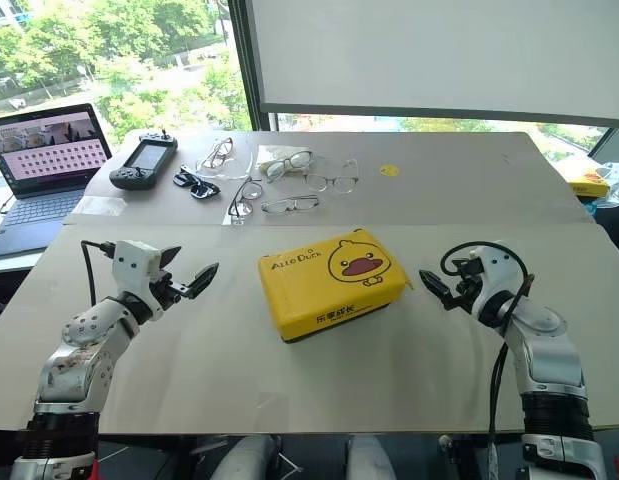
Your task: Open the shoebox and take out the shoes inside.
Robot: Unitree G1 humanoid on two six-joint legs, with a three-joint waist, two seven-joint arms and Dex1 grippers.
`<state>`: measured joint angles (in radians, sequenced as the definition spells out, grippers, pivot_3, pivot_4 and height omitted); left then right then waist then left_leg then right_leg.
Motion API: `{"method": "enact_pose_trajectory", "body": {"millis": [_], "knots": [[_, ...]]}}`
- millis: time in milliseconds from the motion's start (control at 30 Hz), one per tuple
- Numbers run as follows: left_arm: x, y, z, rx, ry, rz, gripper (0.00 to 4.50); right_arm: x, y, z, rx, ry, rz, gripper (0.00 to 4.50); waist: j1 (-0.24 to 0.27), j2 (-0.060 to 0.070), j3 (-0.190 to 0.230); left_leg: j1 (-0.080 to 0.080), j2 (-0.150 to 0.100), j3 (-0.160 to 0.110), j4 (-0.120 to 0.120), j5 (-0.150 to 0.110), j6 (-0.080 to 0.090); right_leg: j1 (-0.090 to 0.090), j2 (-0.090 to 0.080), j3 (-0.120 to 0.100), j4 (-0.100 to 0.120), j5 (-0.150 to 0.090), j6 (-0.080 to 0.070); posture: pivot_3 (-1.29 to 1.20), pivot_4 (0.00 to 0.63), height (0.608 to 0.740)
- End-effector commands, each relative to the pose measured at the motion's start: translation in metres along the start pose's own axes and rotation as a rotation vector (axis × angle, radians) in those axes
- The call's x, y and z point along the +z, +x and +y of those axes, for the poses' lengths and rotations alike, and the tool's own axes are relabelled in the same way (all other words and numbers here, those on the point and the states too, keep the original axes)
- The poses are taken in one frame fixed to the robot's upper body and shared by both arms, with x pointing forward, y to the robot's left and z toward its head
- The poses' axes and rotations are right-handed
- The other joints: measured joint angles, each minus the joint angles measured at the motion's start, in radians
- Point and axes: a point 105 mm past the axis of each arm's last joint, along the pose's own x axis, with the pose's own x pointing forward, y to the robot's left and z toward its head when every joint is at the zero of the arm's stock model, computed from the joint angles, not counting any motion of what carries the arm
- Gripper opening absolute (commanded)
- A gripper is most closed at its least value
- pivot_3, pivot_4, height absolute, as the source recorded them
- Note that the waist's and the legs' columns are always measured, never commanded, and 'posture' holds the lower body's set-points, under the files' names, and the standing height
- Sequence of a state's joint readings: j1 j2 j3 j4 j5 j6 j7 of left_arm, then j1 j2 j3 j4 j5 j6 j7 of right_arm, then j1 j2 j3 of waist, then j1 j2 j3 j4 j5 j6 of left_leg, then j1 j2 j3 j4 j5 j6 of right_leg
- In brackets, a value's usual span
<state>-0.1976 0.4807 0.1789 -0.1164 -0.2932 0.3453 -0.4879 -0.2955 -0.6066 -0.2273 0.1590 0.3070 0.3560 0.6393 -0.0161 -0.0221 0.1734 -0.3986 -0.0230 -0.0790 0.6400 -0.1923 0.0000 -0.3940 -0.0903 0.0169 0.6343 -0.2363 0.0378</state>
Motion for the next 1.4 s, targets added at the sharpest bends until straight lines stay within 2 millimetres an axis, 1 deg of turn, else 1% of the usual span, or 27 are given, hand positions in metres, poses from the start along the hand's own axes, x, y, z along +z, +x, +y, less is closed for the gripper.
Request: {"method": "enact_pose_trajectory", "body": {"millis": [33,100,133,167,233,267,300,333,367,400,467,500,567,633,800,867,967,1033,1100,1167,1233,1367,1400], "knots": [[0.012,-0.002,0.004,-0.015,0.013,-0.045,4.5,0.021,-0.006,-0.015,-0.048,-0.069,-0.047,4.32,0.0,0.0,0.0,0.0,0.0,0.0,0.0,0.0,0.0,0.0,0.0,0.0,0.0,0.0,0.0,0.0,0.15,0.74],[0.015,-0.002,-0.002,-0.085,0.06,-0.047,3.97,0.027,-0.007,-0.029,-0.083,-0.16,-0.023,4.41,0.0,0.0,0.0,0.0,0.0,0.0,0.0,0.0,0.0,0.0,0.0,0.0,0.0,0.0,0.0,0.0,0.15,0.74],[0.014,-0.002,-0.005,-0.114,0.087,-0.04,3.79,0.028,-0.006,-0.032,-0.09,-0.19,-0.014,4.41,0.0,0.001,0.0,0.0,0.0,0.001,0.0,0.0,0.0,0.0,0.0,0.0,0.0,0.0,0.0,0.0,0.15,0.74],[0.011,-0.001,-0.011,-0.147,0.117,-0.023,3.28,0.028,-0.005,-0.032,-0.084,-0.205,-0.01,4.16,0.0,0.001,0.001,0.0,0.0,0.001,0.0,0.0,0.0,-0.001,0.0,0.0,0.0,0.0,0.0,0.0,0.15,0.74],[-0.005,-0.001,-0.038,-0.308,0.279,0.068,2.64,0.03,0.006,-0.024,-0.016,-0.249,0.002,3.72,-0.002,0.001,0.0,0.0,0.0,0.001,0.0,0.0,0.0,0.0,0.0,0.0,-0.001,0.0,0.0,0.0,0.15,0.74],[-0.018,-0.005,-0.057,-0.428,0.397,0.129,2.15,0.035,0.013,-0.017,0.03,-0.259,-0.001,3.25,-0.006,0.001,0.0,0.0,0.001,0.002,-0.001,0.0,0.0,0.0,0.001,0.001,-0.002,0.0,0.0,0.0,0.15,0.74],[-0.028,-0.011,-0.073,-0.531,0.467,0.169,1.78,0.038,0.02,-0.01,0.078,-0.272,0.0,2.91,-0.01,0.001,0.0,0.0,0.001,0.003,-0.001,0.0,0.0,0.0,0.001,0.002,-0.003,0.0,0.0,0.0,0.15,0.74],[-0.032,-0.017,-0.083,-0.596,0.475,0.179,1.36,0.04,0.024,-0.003,0.119,-0.282,0.003,2.54,-0.014,0.001,0.0,0.001,0.001,0.004,-0.002,0.0,0.0,0.0,0.001,0.003,-0.003,0.0,-0.001,0.0,0.15,0.74],[-0.031,-0.019,-0.088,-0.62,0.461,0.172,1.15,0.04,0.027,0.002,0.151,-0.287,0.011,2.31,-0.019,0.002,0.001,0.001,0.001,0.006,-0.002,0.0,0.0,0.0,0.001,0.005,-0.003,0.0,-0.001,0.0,0.15,0.74],[-0.03,-0.019,-0.09,-0.632,0.443,0.167,0.71,0.037,0.029,0.008,0.188,-0.288,0.027,1.9,-0.02,0.001,0.001,0.001,0.002,0.006,-0.003,0.0,0.0,0.0,0.001,0.005,-0.003,0.0,-0.001,0.0,0.15,0.74],[-0.03,-0.021,-0.092,-0.663,0.45,0.175,0.03,0.027,0.028,0.023,0.296,-0.254,0.088,1.18,-0.015,0.002,0.001,0.0,0.003,0.005,-0.003,0.0,0.0,-0.002,0.002,0.005,-0.003,0.0,-0.001,0.0,0.15,0.74],[-0.029,-0.021,-0.091,-0.675,0.462,0.185,0.0,0.021,0.025,0.036,0.376,-0.222,0.124,0.86,-0.012,0.002,0.001,-0.001,0.003,0.005,-0.003,0.0,0.0,-0.003,0.001,0.004,-0.003,0.0,-0.001,0.0,0.15,0.74],[-0.026,-0.018,-0.088,-0.669,0.461,0.189,0.0,0.018,0.02,0.054,0.481,-0.166,0.151,0.16,-0.005,0.002,0.001,-0.002,0.003,0.005,-0.003,0.0,0.0,-0.004,0.001,0.005,-0.003,0.0,-0.001,0.0,0.15,0.74],[-0.018,-0.012,-0.083,-0.636,0.453,0.174,0.0,0.019,0.014,0.071,0.574,-0.115,0.168,0.16,-0.001,0.002,0.001,-0.003,0.003,0.005,-0.003,0.0,0.0,-0.005,0.001,0.005,-0.002,0.0,-0.001,0.0,0.15,0.74],[-0.005,0.0,-0.071,-0.573,0.464,0.132,0.0,0.023,0.003,0.108,0.731,0.012,0.165,0.16,-0.003,0.002,0.001,-0.006,0.003,0.005,-0.001,0.0,0.0,-0.009,0.001,0.005,-0.001,0.001,0.0,0.0,0.15,0.74],[-0.004,0.0,-0.069,-0.575,0.467,0.136,0.0,0.023,0.0,0.119,0.766,0.021,0.171,0.16,-0.007,0.002,0.002,-0.006,0.003,0.005,-0.001,0.0,0.0,-0.01,0.002,0.005,0.0,0.001,0.0,0.0,0.15,0.74],[-0.003,-0.001,-0.062,-0.567,0.47,0.138,0.0,0.024,-0.004,0.143,0.85,0.036,0.172,0.16,-0.007,0.002,0.002,-0.006,0.003,0.005,-0.001,0.0,0.0,-0.011,0.002,0.005,0.002,0.001,0.0,0.0,0.15,0.74],[-0.003,-0.003,-0.051,-0.546,0.49,0.155,0.0,0.024,-0.001,0.16,0.882,0.033,0.164,0.16,-0.007,0.002,0.002,-0.006,0.003,0.005,-0.001,0.0,0.0,-0.011,0.002,0.005,0.003,0.001,0.0,0.0,0.15,0.74],[-0.003,-0.005,-0.043,-0.531,0.512,0.171,0.0,0.022,0.0,0.171,0.903,0.015,0.166,0.16,-0.009,0.002,0.002,-0.005,0.003,0.005,-0.001,0.0,0.0,-0.011,0.003,0.005,0.005,-0.001,0.001,0.0,0.15,0.74],[-0.003,-0.008,-0.036,-0.518,0.528,0.184,0.0,0.02,0.002,0.173,0.898,-0.002,0.178,0.16,-0.007,0.003,0.002,-0.005,0.003,0.005,-0.001,0.0,0.0,-0.012,0.003,0.005,0.006,-0.002,0.003,0.0,0.15,0.74],[-0.003,-0.011,-0.029,-0.507,0.536,0.193,0.0,0.018,0.001,0.17,0.89,-0.014,0.193,0.16,-0.002,0.002,0.002,-0.006,0.003,0.005,-0.001,0.0,0.0,-0.012,0.002,0.005,0.006,-0.002,0.002,0.0,0.15,0.74],[-0.001,-0.026,-0.013,-0.483,0.495,0.234,0.0,0.018,-0.005,0.146,0.847,-0.05,0.232,0.16,0.002,0.002,0.002,-0.006,0.002,0.005,-0.001,0.0,0.0,-0.012,0.0,0.005,0.005,0.0,0.0,0.0,0.15,0.74],[0.0,-0.034,-0.005,-0.474,0.472,0.252,0.0,0.02,-0.008,0.139,0.846,-0.059,0.242,0.16,0.001,0.002,0.002,-0.006,0.002,0.005,-0.001,0.0,0.0,-0.012,0.0,0.005,0.006,0.0,0.0,0.0,0.15,0.74]]}}
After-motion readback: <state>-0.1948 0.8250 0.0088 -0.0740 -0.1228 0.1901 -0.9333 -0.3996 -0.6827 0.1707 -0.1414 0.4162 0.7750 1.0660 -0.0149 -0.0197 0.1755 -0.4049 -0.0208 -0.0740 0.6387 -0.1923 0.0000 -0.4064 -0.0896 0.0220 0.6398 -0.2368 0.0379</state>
